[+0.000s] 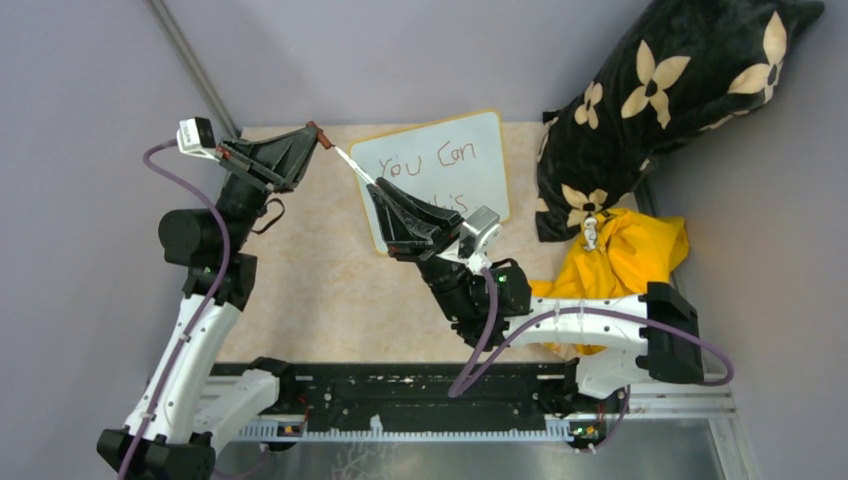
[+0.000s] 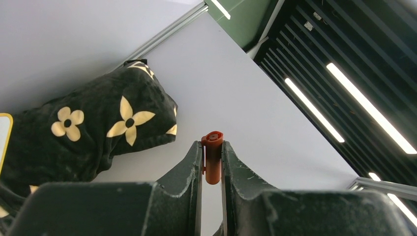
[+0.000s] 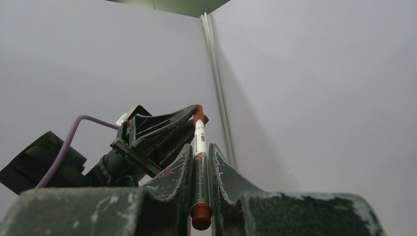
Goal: Write a sentence on the whiteboard
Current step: Close the whiteboard marker at the center of the board.
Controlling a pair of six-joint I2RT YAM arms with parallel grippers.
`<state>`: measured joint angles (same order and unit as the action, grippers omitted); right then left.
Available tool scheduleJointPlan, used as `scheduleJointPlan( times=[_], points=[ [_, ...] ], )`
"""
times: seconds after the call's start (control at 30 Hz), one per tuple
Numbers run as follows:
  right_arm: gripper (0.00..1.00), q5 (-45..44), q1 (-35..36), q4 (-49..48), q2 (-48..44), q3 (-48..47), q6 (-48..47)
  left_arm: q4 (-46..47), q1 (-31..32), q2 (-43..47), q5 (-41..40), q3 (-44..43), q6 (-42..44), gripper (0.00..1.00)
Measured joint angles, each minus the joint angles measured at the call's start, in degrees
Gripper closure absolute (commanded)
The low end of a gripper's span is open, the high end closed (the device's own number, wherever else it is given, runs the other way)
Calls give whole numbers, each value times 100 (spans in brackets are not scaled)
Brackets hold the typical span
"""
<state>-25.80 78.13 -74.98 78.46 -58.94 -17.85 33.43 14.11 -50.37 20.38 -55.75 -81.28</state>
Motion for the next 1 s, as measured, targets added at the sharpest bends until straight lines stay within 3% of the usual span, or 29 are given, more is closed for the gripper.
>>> scheduleJointPlan(
  times=[1.0],
  points=[
    [100, 4, 0, 13, 0, 2, 13, 0, 0, -20, -2, -81, 11, 100]
  ],
)
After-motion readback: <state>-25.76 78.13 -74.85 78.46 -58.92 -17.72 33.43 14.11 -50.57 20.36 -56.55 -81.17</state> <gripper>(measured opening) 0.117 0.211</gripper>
